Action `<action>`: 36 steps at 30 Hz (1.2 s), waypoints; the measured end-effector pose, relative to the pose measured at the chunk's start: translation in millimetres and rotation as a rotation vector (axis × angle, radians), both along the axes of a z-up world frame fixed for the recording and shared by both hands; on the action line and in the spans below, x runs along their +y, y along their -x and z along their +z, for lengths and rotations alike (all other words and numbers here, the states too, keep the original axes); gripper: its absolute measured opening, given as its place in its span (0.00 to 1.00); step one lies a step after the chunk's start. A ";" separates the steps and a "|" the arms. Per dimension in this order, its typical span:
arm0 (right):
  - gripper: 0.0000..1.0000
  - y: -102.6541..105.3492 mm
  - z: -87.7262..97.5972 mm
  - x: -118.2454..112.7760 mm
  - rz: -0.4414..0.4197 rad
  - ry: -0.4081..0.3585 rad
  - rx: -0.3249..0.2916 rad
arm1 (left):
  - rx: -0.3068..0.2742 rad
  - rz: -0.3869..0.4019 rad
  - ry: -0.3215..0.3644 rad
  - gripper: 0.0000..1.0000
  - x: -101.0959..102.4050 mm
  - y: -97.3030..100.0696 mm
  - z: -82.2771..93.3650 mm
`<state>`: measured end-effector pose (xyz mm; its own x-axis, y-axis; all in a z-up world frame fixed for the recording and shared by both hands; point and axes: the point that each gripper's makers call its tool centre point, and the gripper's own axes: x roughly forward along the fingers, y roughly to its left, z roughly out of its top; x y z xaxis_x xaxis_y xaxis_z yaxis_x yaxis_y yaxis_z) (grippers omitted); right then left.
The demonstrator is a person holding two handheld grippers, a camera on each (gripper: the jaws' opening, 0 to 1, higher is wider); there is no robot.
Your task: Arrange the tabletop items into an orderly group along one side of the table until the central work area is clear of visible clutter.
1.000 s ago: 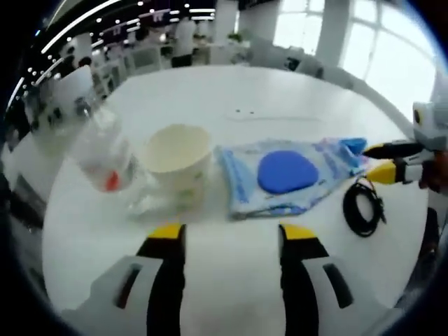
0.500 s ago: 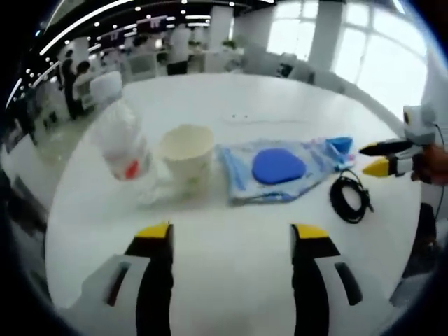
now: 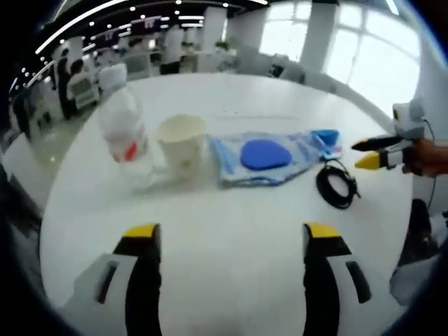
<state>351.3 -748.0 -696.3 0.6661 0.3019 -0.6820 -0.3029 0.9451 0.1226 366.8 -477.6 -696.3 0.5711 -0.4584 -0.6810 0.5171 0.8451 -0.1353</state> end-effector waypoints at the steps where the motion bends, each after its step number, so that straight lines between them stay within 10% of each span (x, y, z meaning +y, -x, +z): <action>1: 0.62 0.2 -0.3 0.2 0.000 -0.001 0.001 | 0.001 -0.001 0.001 0.80 -0.3 0.7 0.2; 36: 0.51 4.6 -47.7 2.8 0.090 0.127 0.115 | -0.052 -0.101 0.002 0.83 39.3 70.9 29.1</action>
